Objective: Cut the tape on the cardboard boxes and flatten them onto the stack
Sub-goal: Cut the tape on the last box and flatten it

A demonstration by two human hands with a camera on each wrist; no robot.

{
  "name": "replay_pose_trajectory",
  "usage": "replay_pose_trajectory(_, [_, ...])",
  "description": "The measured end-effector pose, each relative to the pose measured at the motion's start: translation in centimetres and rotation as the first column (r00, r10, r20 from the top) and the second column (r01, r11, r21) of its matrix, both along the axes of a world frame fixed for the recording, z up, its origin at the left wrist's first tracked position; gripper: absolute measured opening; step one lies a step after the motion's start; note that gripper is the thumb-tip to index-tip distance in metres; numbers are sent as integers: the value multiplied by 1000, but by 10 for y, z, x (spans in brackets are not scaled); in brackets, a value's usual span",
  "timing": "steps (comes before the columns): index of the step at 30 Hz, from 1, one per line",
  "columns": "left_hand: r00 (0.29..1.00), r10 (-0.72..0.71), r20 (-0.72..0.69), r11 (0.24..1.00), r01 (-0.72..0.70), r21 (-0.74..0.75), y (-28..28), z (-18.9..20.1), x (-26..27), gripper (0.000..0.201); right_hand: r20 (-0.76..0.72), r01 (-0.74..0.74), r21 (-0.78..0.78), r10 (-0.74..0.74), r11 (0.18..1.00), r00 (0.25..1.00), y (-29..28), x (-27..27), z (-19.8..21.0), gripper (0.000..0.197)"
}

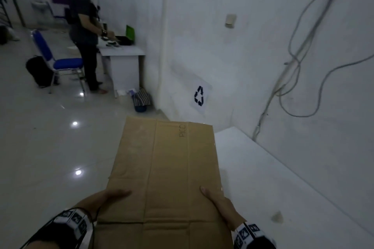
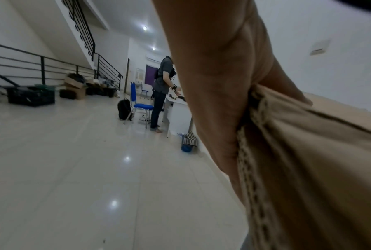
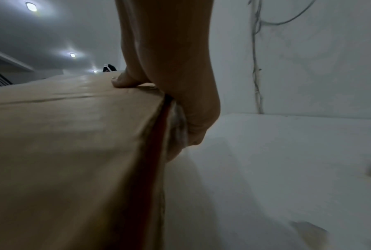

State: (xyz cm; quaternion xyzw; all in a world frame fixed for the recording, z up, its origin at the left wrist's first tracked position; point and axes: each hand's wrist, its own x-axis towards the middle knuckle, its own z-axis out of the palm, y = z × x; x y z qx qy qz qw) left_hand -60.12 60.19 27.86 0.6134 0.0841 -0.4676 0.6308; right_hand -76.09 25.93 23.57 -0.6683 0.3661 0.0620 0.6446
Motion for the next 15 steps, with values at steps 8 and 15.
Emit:
replay_pose_trajectory(8, [992, 40, 116, 991, -55, 122, 49, 5, 162, 86, 51, -87, 155, 80, 984, 996, 35, 166, -8, 83])
replay_pose_trajectory(15, [981, 65, 183, 973, -103, 206, 60, 3, 299, 93, 107, -173, 232, 152, 957, 983, 39, 284, -17, 64])
